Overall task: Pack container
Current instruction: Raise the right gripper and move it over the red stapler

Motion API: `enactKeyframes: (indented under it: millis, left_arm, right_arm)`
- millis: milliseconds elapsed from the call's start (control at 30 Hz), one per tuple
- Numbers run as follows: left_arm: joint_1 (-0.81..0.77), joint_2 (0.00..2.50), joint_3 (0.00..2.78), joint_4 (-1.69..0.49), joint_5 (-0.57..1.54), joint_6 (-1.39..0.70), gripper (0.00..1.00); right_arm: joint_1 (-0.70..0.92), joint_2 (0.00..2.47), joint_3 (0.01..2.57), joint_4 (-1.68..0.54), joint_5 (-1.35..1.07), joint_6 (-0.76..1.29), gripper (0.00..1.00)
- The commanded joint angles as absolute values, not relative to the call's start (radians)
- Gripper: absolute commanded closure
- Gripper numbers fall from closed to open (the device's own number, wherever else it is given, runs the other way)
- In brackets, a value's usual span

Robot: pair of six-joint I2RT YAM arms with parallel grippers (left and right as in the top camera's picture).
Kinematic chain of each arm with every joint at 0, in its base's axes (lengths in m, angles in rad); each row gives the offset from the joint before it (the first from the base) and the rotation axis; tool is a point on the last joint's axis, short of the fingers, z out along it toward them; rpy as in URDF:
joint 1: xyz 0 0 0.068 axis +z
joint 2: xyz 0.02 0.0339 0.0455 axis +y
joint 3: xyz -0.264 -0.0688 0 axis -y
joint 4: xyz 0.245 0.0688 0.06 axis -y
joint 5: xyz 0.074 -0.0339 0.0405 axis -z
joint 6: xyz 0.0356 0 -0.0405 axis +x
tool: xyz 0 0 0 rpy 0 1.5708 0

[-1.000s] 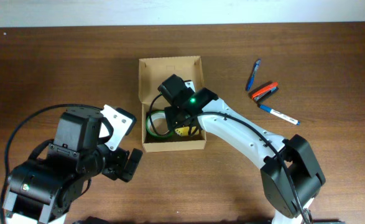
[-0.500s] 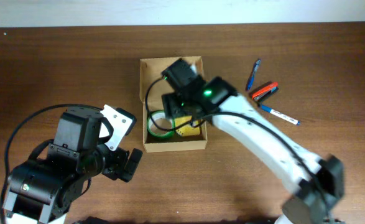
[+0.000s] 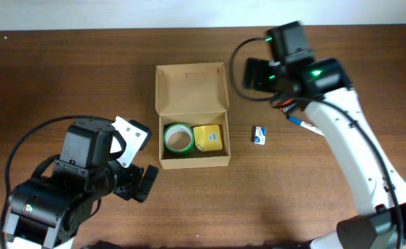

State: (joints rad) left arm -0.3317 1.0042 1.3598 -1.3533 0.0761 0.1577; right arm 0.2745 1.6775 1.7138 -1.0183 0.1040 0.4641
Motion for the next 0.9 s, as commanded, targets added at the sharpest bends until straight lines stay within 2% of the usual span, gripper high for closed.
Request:
enactKeyframes:
  millis: [0,167,400,633,733,867]
  left_arm:
    - [-0.333,1.004,1.377,-1.351,0.09,0.174,0.01]
    - [-0.333,1.004,1.377,-1.351,0.09,0.174,0.0]
    - [-0.333,1.004,1.377,-1.351,0.09,0.174,0.01]
    - [-0.333,1.004,1.377,-1.351,0.09,0.174,0.0]
    - [-0.333,1.004,1.377,-1.351,0.09,0.174,0.0]
    - [-0.333,1.004,1.377,-1.351,0.09,0.174,0.0]
  right_arm:
    - [0.201,1.685,1.703,-1.019,0.097,0.461,0.01]
    - [0.117,1.726,1.702,-1.021,0.035,0.46,0.01]
    - [0.068,1.791,1.702,-0.964,0.07,0.475,0.01]
    - [0.036,1.901,1.702,-0.976,0.141,0.737,0.0]
    - [0.016,1.953,1.702,-0.988,0.14,0.835,0.04]
    - [-0.01,2.017,1.702,-0.988,0.131,0.881,0.04]
